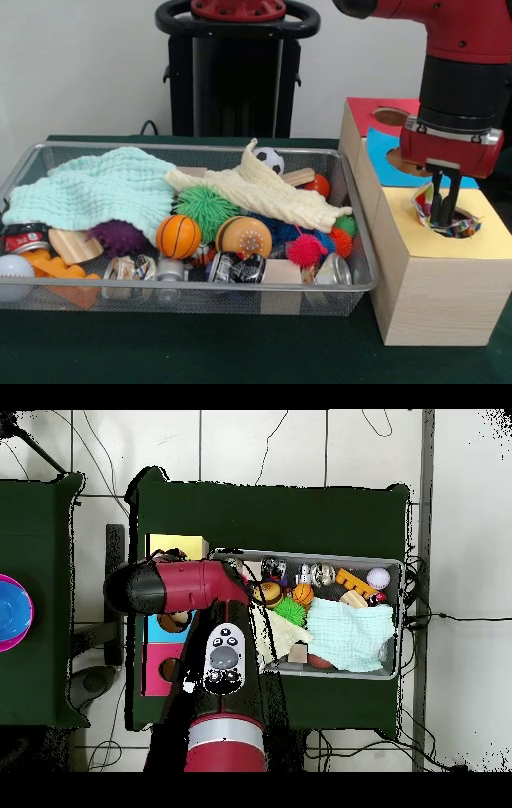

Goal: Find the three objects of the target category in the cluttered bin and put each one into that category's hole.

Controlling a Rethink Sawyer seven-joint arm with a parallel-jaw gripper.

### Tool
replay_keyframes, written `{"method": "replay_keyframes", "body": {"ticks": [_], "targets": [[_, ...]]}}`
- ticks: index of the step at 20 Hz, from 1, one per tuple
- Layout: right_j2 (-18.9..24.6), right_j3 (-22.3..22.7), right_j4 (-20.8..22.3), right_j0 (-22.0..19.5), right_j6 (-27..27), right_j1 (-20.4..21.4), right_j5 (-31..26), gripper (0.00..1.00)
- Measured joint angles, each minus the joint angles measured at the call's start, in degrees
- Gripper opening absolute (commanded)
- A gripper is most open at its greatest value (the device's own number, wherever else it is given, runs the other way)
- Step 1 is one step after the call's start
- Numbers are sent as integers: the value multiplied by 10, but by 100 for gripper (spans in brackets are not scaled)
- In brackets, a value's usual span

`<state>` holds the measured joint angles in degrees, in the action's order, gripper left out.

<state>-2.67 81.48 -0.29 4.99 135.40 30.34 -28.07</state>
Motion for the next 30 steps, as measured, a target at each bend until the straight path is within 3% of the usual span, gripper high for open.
{"method": "replay_keyframes", "body": {"ticks": [30], "targets": [[-6, -58, 0, 17, 0, -69, 0, 0]]}}
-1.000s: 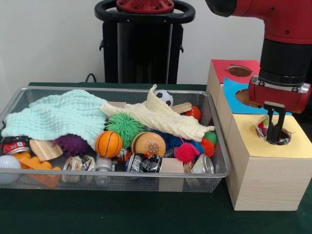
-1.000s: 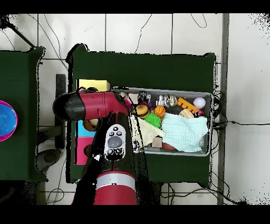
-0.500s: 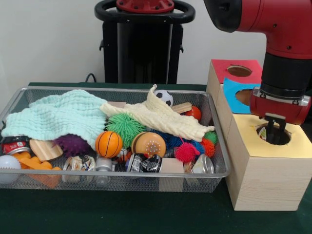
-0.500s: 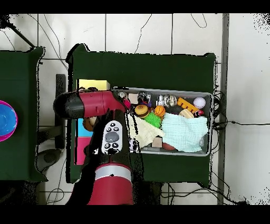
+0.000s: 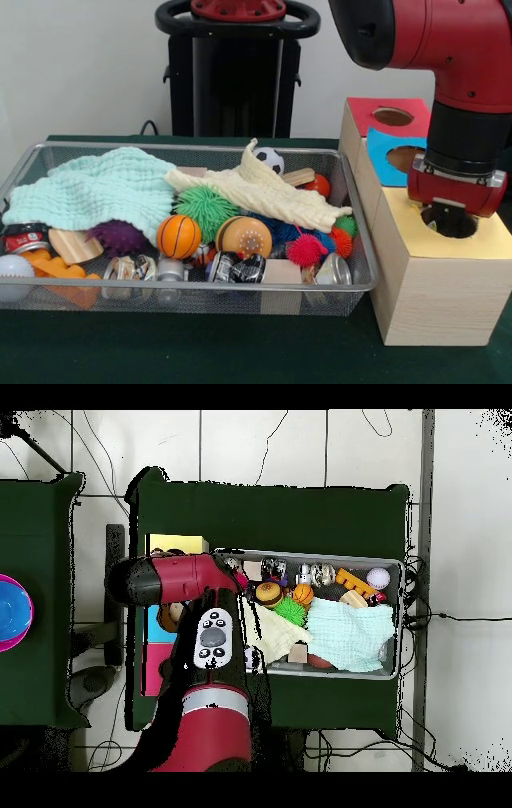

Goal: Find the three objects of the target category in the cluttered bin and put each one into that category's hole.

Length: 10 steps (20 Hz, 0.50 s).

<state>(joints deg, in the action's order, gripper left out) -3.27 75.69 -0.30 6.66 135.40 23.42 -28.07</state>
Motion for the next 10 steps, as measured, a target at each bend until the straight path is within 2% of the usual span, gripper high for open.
{"method": "replay_keyframes", "body": {"ticks": [10], "targets": [[0, -1, 0, 0, 0, -3, 1, 0]]}}
